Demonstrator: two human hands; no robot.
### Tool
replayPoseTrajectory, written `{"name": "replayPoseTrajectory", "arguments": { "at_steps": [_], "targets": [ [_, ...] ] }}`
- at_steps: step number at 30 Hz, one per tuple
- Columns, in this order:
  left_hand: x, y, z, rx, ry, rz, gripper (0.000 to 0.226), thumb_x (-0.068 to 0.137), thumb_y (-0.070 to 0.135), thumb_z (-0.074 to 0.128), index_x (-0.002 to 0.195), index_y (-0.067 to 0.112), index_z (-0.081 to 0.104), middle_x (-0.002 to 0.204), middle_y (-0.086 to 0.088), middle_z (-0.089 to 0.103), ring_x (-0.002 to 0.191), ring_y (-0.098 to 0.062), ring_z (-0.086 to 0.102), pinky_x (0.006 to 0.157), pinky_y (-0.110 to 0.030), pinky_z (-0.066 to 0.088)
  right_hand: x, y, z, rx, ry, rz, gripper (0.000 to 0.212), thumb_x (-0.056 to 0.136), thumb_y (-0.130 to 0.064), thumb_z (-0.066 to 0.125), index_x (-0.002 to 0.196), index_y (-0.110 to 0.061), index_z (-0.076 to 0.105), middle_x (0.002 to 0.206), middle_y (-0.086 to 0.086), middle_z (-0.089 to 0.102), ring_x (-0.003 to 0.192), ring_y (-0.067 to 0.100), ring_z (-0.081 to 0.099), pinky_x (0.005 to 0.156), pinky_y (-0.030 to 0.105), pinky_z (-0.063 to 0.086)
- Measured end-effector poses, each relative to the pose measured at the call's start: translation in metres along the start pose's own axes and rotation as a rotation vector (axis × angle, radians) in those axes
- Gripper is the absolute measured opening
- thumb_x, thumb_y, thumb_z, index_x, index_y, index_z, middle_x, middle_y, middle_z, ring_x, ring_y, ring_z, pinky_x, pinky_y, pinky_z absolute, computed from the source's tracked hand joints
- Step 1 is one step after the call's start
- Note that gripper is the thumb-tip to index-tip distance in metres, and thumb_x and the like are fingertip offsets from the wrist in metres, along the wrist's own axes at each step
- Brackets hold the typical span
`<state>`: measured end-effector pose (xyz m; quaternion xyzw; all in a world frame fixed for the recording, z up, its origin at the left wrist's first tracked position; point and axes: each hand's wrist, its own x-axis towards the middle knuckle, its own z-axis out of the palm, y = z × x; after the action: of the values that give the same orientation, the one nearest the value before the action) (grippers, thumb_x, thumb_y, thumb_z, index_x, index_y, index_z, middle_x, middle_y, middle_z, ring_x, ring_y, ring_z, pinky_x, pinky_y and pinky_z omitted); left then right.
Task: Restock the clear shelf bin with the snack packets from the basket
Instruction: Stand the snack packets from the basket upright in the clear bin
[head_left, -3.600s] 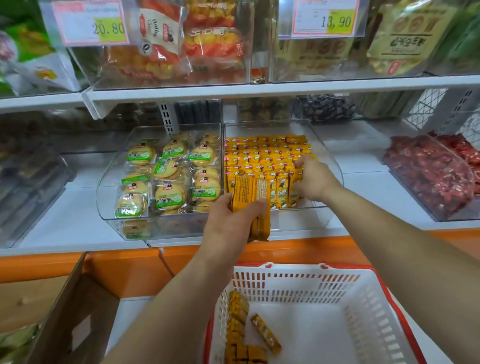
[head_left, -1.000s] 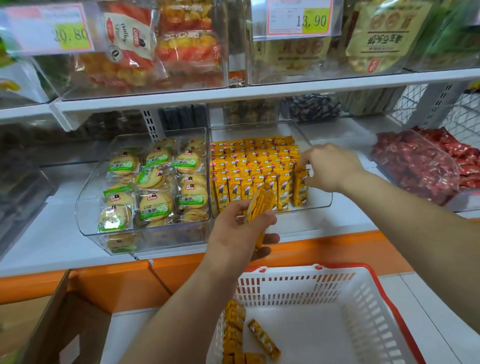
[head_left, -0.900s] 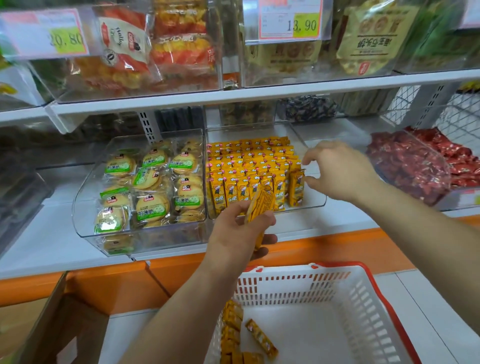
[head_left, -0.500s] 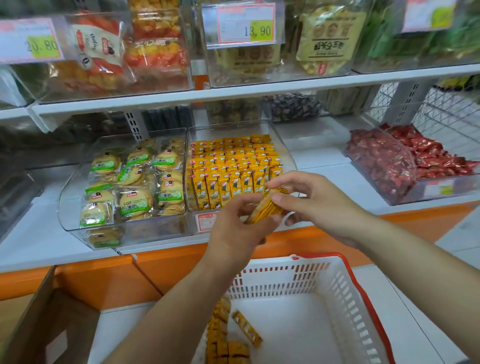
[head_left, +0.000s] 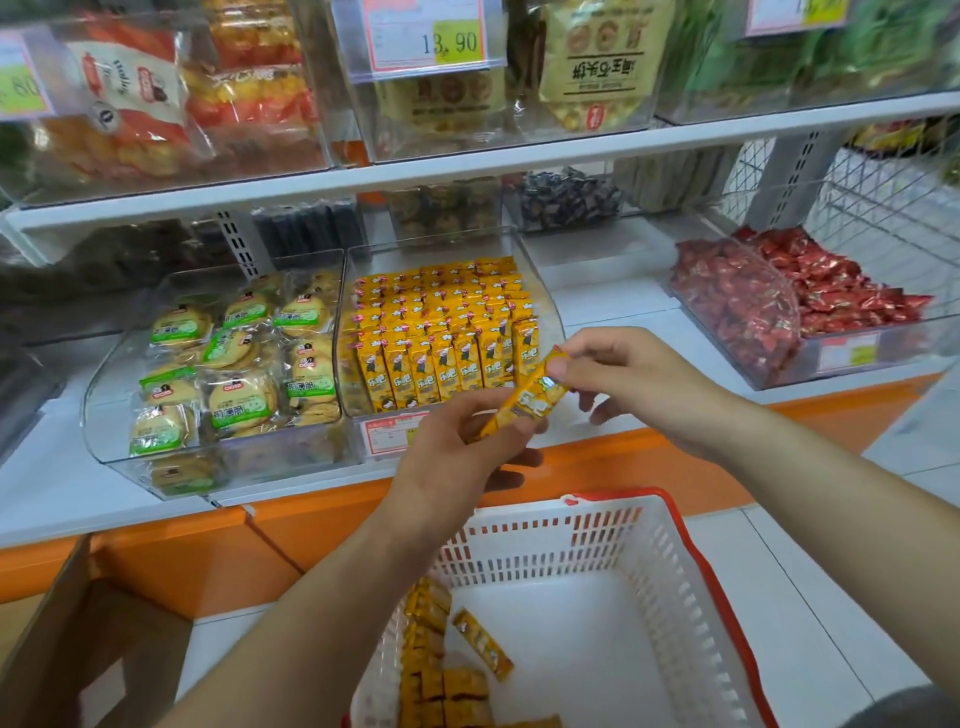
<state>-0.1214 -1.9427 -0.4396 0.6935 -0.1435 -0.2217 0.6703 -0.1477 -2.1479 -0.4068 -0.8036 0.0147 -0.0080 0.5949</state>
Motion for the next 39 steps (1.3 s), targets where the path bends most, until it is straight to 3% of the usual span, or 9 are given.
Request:
{"name": "replayPoseTrajectory", "arguments": {
  "at_steps": [3, 8, 10, 14, 19, 21, 28, 35, 39],
  "targets": [
    [0.001, 0.001, -0.001, 0.025, -0.006, -0.014, 0.031, 0.096, 0.026, 0.068, 0.127, 0.024, 0.063, 0.107, 0.004, 0.078, 0.091, -0.017, 0.077, 0.072, -0.026, 0.058, 0.004, 0.006, -0.003, 0.178, -0.067, 0.02, 0.048, 0.073, -0.033, 0.076, 0.114, -0.008, 0.07, 0.099, 0.012, 0.071, 0.081, 0.02, 0.068, 0.073, 0.032, 0.057],
    [0.012, 0.017, -0.015, 0.258, 0.094, 0.056, 0.023, 0.092, 0.03, 0.072, 0.114, 0.03, 0.065, 0.104, 0.01, 0.076, 0.09, -0.002, 0.072, 0.074, -0.019, 0.055, 0.02, 0.008, -0.013, 0.208, 0.062, -0.1, 0.026, 0.082, -0.01, 0.075, 0.107, -0.017, 0.071, 0.097, -0.002, 0.076, 0.081, 0.017, 0.072, 0.071, 0.028, 0.059],
    [0.028, 0.025, -0.024, 0.405, 0.189, 0.115, 0.023, 0.092, 0.03, 0.073, 0.114, 0.03, 0.065, 0.106, 0.014, 0.072, 0.088, -0.001, 0.07, 0.066, -0.013, 0.054, 0.029, 0.008, -0.02, 0.075, 0.146, -0.147, 0.029, 0.086, -0.003, 0.074, 0.102, -0.027, 0.072, 0.098, -0.005, 0.074, 0.077, 0.016, 0.071, 0.074, 0.03, 0.058],
    [0.081, 0.029, -0.035, 0.709, 0.263, 0.184, 0.023, 0.092, 0.026, 0.073, 0.114, 0.026, 0.066, 0.106, 0.011, 0.067, 0.093, -0.013, 0.066, 0.079, -0.033, 0.06, 0.057, 0.003, -0.028, -0.281, 0.187, -0.212, 0.037, 0.084, -0.002, 0.075, 0.103, -0.033, 0.068, 0.106, 0.001, 0.069, 0.085, 0.019, 0.067, 0.081, 0.034, 0.054],
    [0.157, 0.011, -0.045, 1.326, 0.157, 0.254, 0.06, 0.083, 0.04, 0.08, 0.137, 0.031, 0.054, 0.14, -0.001, 0.052, 0.129, -0.023, 0.045, 0.105, -0.039, 0.043, 0.097, -0.001, -0.028, -0.61, 0.137, -0.224, 0.036, 0.084, -0.007, 0.075, 0.113, -0.027, 0.068, 0.104, -0.005, 0.067, 0.087, 0.018, 0.067, 0.088, 0.039, 0.055],
    [0.175, 0.002, -0.048, 1.44, 0.124, 0.252, 0.076, 0.077, 0.05, 0.082, 0.143, 0.033, 0.047, 0.147, -0.003, 0.043, 0.135, -0.027, 0.035, 0.109, -0.042, 0.037, 0.111, -0.002, -0.027, -0.749, 0.138, -0.233, 0.036, 0.084, -0.01, 0.076, 0.117, -0.024, 0.069, 0.112, 0.001, 0.065, 0.091, 0.022, 0.065, 0.089, 0.038, 0.053],
    [0.198, -0.019, -0.061, 1.326, 0.117, 0.327, 0.067, 0.072, 0.058, 0.082, 0.129, 0.043, 0.05, 0.142, 0.002, 0.042, 0.131, -0.024, 0.036, 0.106, -0.043, 0.037, 0.146, -0.003, -0.023, -1.016, 0.048, -0.267, 0.039, 0.082, -0.021, 0.08, 0.12, -0.022, 0.07, 0.109, 0.005, 0.071, 0.089, 0.014, 0.057, 0.078, 0.023, 0.039],
    [0.198, -0.029, -0.068, 1.25, 0.163, 0.355, 0.061, 0.076, 0.054, 0.083, 0.128, 0.042, 0.054, 0.137, 0.006, 0.048, 0.128, -0.019, 0.041, 0.1, -0.036, 0.039, 0.158, 0.004, -0.015, -1.011, 0.087, -0.244, 0.041, 0.085, -0.021, 0.077, 0.125, -0.017, 0.068, 0.113, 0.007, 0.07, 0.101, 0.02, 0.061, 0.083, 0.025, 0.04],
    [0.196, -0.031, -0.069, 1.216, 0.192, 0.374, 0.06, 0.076, 0.053, 0.083, 0.128, 0.042, 0.056, 0.133, 0.006, 0.05, 0.126, -0.018, 0.044, 0.096, -0.036, 0.042, 0.154, 0.01, -0.008, -0.904, 0.177, -0.257, 0.039, 0.085, -0.02, 0.077, 0.123, -0.016, 0.068, 0.113, 0.008, 0.07, 0.105, 0.024, 0.063, 0.095, 0.036, 0.05]
  ]
}}
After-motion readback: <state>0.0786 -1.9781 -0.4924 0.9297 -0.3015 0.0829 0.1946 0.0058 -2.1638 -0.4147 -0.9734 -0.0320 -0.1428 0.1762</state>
